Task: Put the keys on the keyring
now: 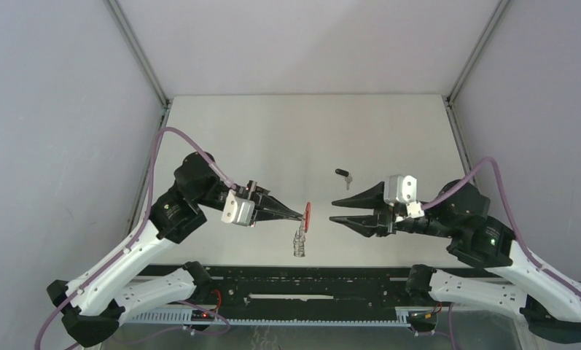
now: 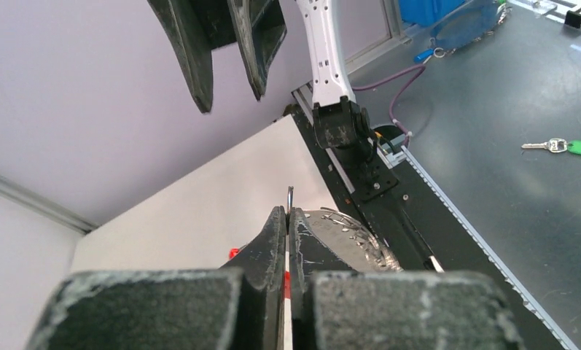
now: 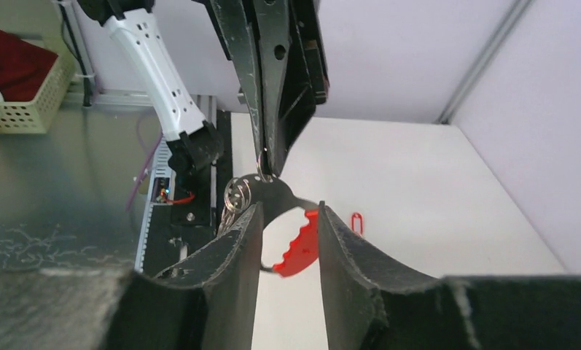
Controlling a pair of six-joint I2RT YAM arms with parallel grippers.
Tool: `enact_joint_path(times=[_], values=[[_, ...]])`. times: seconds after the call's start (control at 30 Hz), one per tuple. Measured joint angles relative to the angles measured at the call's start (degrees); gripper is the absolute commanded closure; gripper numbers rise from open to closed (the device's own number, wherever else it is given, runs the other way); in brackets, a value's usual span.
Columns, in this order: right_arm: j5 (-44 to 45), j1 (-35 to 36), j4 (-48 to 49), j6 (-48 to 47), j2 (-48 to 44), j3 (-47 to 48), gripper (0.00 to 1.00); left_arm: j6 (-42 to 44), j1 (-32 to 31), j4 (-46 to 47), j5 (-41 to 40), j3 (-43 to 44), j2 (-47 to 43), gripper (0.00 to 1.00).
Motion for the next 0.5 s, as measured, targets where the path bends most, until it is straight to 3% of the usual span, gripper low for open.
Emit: enact_joint_path(times=[0.5], values=[[-9.7,0.7,12.9,0.3,5.2,-5.2,0.63,-8.1,0.0,10.3,2.8,0.0,0.4,1.00]])
